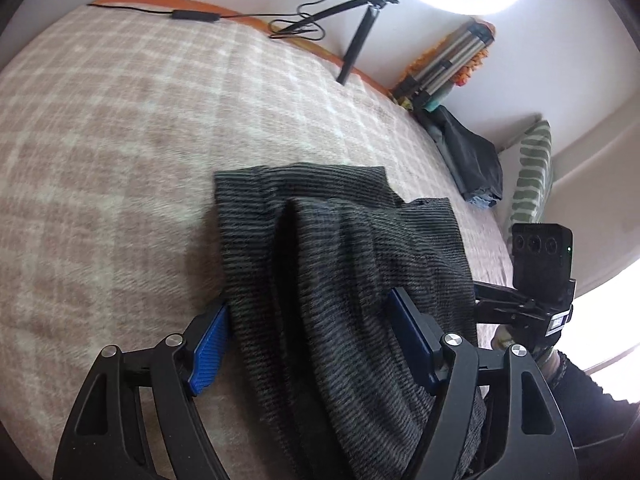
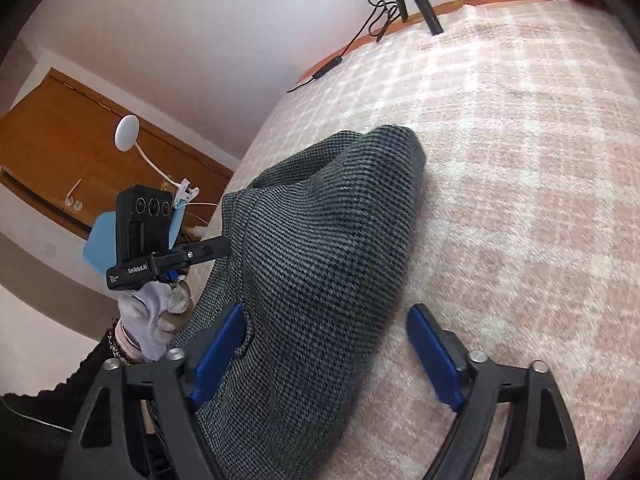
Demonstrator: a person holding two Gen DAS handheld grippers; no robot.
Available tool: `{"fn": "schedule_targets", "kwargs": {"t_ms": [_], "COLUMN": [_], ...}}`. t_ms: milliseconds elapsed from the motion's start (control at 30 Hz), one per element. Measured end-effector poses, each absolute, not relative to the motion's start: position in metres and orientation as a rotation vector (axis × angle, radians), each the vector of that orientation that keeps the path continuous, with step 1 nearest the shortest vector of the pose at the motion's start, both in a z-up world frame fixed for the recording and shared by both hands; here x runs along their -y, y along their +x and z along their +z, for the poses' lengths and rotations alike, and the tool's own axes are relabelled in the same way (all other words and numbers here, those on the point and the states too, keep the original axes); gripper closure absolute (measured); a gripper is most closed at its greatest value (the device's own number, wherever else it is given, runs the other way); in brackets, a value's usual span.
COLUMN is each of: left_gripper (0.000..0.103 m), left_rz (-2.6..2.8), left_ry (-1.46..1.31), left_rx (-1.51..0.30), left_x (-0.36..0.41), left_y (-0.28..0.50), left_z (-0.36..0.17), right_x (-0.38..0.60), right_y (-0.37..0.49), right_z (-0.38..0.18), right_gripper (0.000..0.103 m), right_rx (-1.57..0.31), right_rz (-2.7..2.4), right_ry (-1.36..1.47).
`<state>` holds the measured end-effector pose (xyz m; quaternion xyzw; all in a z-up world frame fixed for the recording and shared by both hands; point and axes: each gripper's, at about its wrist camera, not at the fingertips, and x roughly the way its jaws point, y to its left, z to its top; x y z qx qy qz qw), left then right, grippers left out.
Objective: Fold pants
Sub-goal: 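Grasp the folded grey pants with both grippers from opposite sides, then lift the folded pants with both grippers and carry them toward the pillow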
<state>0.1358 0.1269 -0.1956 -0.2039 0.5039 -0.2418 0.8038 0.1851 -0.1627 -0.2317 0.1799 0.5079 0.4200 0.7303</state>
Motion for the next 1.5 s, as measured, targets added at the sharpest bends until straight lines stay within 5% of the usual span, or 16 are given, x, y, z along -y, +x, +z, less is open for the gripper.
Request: {"fn": "schedule_targets", "kwargs": {"t_ms": [200, 667, 800, 967, 1067, 1167, 1300, 1500], "left_gripper": [0.029, 0.057, 0.056, 0.036, 0.037, 0.058, 0.063, 0.066], "left_rz": [-0.53, -0.475, -0.465, -0.49, -0.496, -0.49, -0.463, -0.428], "left_ry": [-0.424, -0.356, -0.36, -0.419, -0.401, -0.394, -0.357, -0.256], "left_rx": [-1.071, -1.038, -1.05, -1.057, -1.034, -1.032, -1.009, -0.965], "left_x": [-0.119, -0.11, -0.112, -0.118, -0.112, -0.11, -0.106, -0.096], "left_y": [0.139, 0.133, 0.135, 0.139, 0.137, 0.135, 0.13, 0.12], "left_z": [-0.197, -0.193, -0.195, -0.201, -0.201, -0.201, -0.194, -0.178], "right_x": [0.143, 0.141, 0.137, 0.143, 0.146, 0.142, 0.134, 0.123], "right_y": [0.186, 0.188, 0.188, 0.192, 0.194, 0.193, 0.187, 0.178], "right_z": [-0.231, -0.229, -0.226, -0.231, -0.232, -0.231, -0.225, -0.209], "right_gripper": [0.036, 0.055, 0.055, 0.053, 0.053, 0.059, 0.075, 0.084], "right_rx": [-1.121, -1.126, -1.133, -1.144, -1.153, -1.147, -1.121, -1.074], "right_rz": [0.959, 0.91, 0.892, 0.909, 0.916, 0.905, 0.885, 0.863], "right_ry": [0.367, 0.327, 0.273, 0.327, 0.344, 0.309, 0.262, 0.172]}}
